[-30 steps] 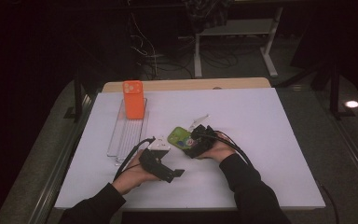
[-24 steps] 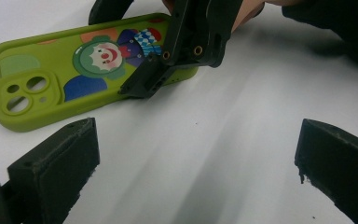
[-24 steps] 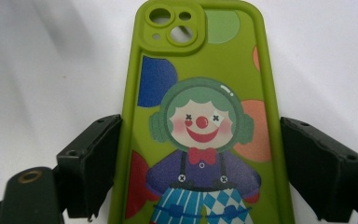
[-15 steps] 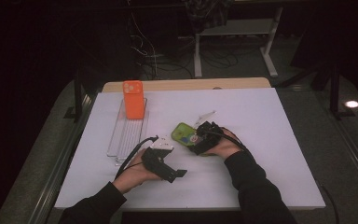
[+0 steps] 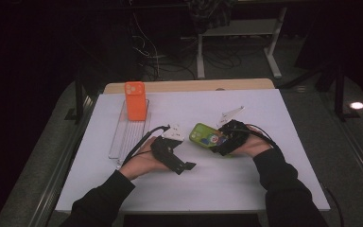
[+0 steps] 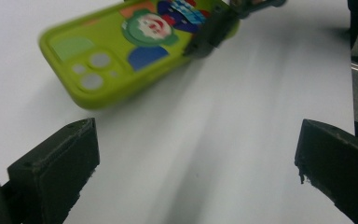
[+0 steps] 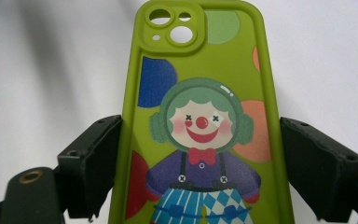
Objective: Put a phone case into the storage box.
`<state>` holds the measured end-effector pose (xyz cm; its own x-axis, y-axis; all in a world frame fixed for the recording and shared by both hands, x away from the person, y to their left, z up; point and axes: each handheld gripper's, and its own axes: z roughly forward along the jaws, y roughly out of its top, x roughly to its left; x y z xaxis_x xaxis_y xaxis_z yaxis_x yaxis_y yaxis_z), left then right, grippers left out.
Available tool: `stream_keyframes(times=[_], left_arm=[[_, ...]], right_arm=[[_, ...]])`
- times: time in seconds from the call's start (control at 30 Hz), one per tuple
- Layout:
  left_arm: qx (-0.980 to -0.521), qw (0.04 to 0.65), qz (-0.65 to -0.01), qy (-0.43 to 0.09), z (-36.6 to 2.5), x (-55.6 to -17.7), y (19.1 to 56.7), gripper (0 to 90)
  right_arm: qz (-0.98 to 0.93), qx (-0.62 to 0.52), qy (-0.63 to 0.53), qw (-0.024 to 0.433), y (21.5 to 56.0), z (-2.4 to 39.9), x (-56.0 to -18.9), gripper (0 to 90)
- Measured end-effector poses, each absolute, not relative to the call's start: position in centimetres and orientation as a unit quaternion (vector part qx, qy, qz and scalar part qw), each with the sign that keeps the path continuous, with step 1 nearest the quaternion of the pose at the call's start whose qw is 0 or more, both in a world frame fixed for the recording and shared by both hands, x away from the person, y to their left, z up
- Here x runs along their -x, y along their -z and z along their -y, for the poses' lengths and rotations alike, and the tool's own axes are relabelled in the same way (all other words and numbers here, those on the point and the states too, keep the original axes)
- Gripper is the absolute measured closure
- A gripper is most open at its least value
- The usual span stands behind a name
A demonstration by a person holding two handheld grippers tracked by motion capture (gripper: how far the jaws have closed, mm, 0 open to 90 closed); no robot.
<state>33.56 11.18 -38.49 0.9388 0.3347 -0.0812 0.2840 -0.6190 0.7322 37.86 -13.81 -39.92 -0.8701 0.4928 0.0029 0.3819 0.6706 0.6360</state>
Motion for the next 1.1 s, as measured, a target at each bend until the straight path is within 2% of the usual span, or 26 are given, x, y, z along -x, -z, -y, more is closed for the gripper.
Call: stream_keyframes(times=[0.33, 0.77, 1.1], left_arm=[[-0.909, 0.401, -0.111, -0.026, -11.3, -33.9, 37.6, 0.0], [-0.913, 0.401, -0.065, -0.027, -11.9, -33.5, 37.3, 0.0], [-0.927, 0.374, -0.024, -0.009, -11.3, -32.9, 38.1, 0.0]], right_arm=[[-0.926, -0.174, -0.330, 0.058, 39.3, 14.1, -36.6, 15.0], [-0.938, -0.095, -0.333, 0.004, 39.4, 11.3, -34.9, 15.0], [-0.943, -0.056, -0.329, -0.015, 39.1, 9.6, -33.8, 15.0]])
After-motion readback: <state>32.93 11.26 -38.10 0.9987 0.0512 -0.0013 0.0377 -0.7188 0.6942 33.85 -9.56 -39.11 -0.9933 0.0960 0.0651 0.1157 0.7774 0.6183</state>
